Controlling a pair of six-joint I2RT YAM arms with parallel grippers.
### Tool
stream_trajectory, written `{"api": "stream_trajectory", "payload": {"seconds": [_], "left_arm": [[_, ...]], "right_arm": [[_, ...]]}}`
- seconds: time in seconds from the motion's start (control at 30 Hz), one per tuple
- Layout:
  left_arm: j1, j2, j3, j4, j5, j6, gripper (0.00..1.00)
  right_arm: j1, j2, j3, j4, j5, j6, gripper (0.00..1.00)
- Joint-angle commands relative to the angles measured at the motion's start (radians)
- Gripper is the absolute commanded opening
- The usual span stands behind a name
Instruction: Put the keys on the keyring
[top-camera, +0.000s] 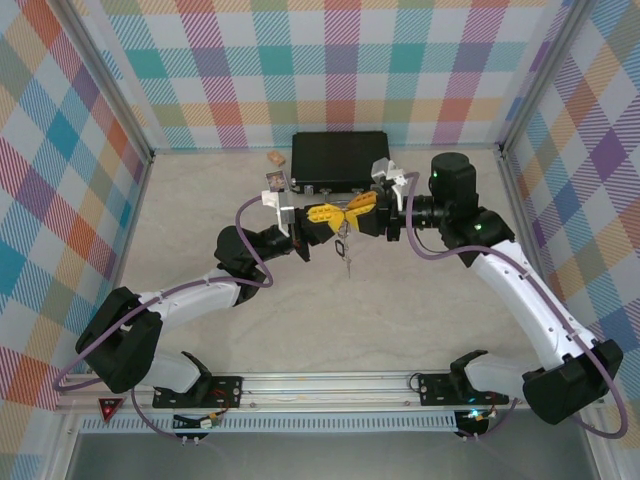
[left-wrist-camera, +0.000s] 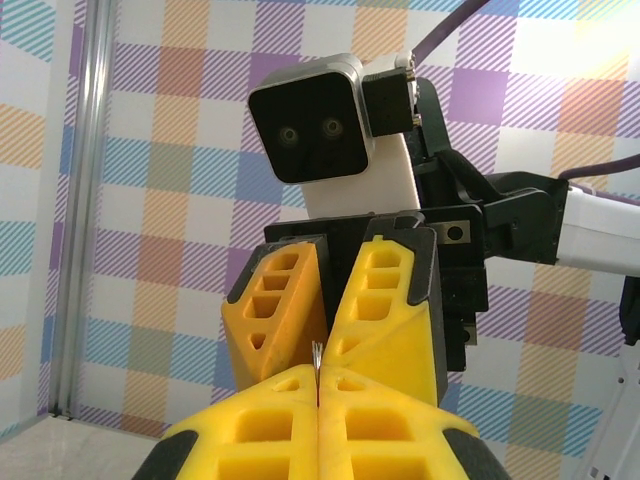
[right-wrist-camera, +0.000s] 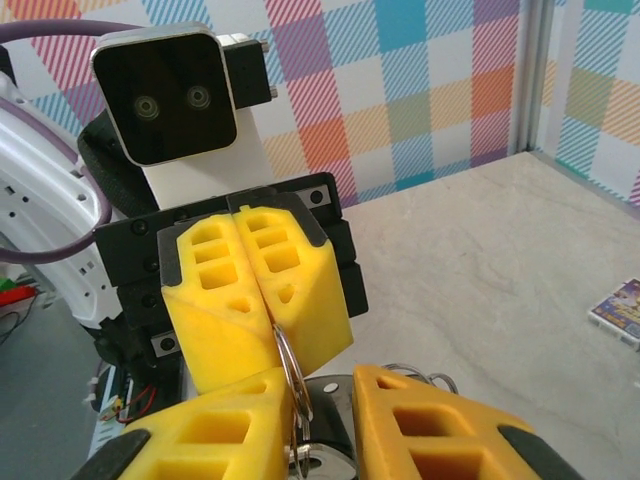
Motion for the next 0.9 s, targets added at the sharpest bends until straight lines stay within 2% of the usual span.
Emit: {"api": "stream_trajectory", "payload": {"seconds": [0.0,0.17,0.2,0.3,0.33,0.4,0.67,0.87], "left_arm": [[-0.002,-0.012,0.033,0.06,0.027,-0.022,0.0],[-0.002,-0.008,0.033,0.06,0.026,-0.024,0.0],[-0.002,-0.008,0.033,0.059,0.027,-0.025,0.0],[-0.001,-0.007,0.028,0.056,0.015,-0.023,0.0],[0.001,-0.006,0.025,0.056,0.014,-0.024,0.03],[0.008,-0.005,0.017,0.056,0.013,-0.027,0.2],[0.093,-0.015,-0.041,0.039,0.06,-0.045,0.29],[0.121,-0.043,-0.086,-0.096,0.066,0.051,0.29]], "right_arm": [[-0.005,0.011,0.04,-0.008,-0.072,0.009,0.18],[-0.005,0.012,0.044,-0.021,-0.076,0.003,0.01],[-0.006,0.008,0.041,-0.019,-0.073,-0.001,0.0],[-0.005,0.001,0.037,-0.032,-0.062,-0.016,0.0],[-0.005,-0.001,0.039,-0.04,-0.057,-0.021,0.0],[-0.006,-0.001,0.04,-0.061,-0.039,-0.038,0.0],[-0.003,0.023,0.068,-0.207,0.085,-0.192,0.0],[0.026,0.101,0.175,-0.446,0.23,-0.376,0.0]]}}
